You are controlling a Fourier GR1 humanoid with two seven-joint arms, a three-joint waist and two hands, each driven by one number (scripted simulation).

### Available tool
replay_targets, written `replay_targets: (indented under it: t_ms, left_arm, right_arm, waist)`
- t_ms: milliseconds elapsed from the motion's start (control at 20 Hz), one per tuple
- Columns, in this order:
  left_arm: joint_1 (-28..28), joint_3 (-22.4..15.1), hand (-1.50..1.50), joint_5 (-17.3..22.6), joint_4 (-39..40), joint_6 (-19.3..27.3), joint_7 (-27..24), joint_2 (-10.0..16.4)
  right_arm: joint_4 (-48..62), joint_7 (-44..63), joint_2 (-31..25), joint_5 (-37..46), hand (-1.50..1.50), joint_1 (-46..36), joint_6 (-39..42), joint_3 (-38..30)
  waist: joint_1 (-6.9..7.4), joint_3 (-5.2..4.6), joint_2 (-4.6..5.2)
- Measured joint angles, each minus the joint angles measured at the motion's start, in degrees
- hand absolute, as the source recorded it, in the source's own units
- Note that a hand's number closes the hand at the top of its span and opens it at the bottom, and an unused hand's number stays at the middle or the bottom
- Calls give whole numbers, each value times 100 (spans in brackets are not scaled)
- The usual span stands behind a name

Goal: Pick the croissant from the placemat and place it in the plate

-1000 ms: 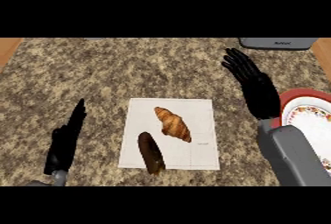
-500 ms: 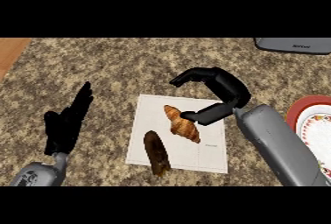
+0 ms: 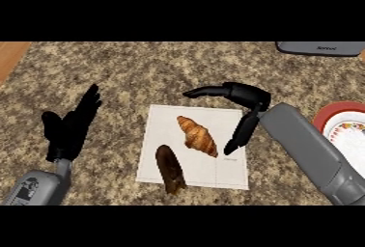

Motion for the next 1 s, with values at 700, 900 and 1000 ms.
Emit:
replay_targets:
  t_ms: [700,900,1000]
  left_arm:
    - [-127,374,0,9,534,-289,-180,-3]
    - [-158,436,0,-46,612,-314,-204,-56]
    - [-171,486,0,-68,590,-308,-153,-63]
  right_arm:
    - [1474,-648,397,1608,-150,-1320,-436,1013]
    - [1718,-752,562,2071,-150,-1559,-674,1259]
    - [1844,-867,646,2328,-150,-1548,-846,1381]
  waist:
    - [-189,-8,-87]
    - [-229,-8,-103]
    - [-249,-9,-112]
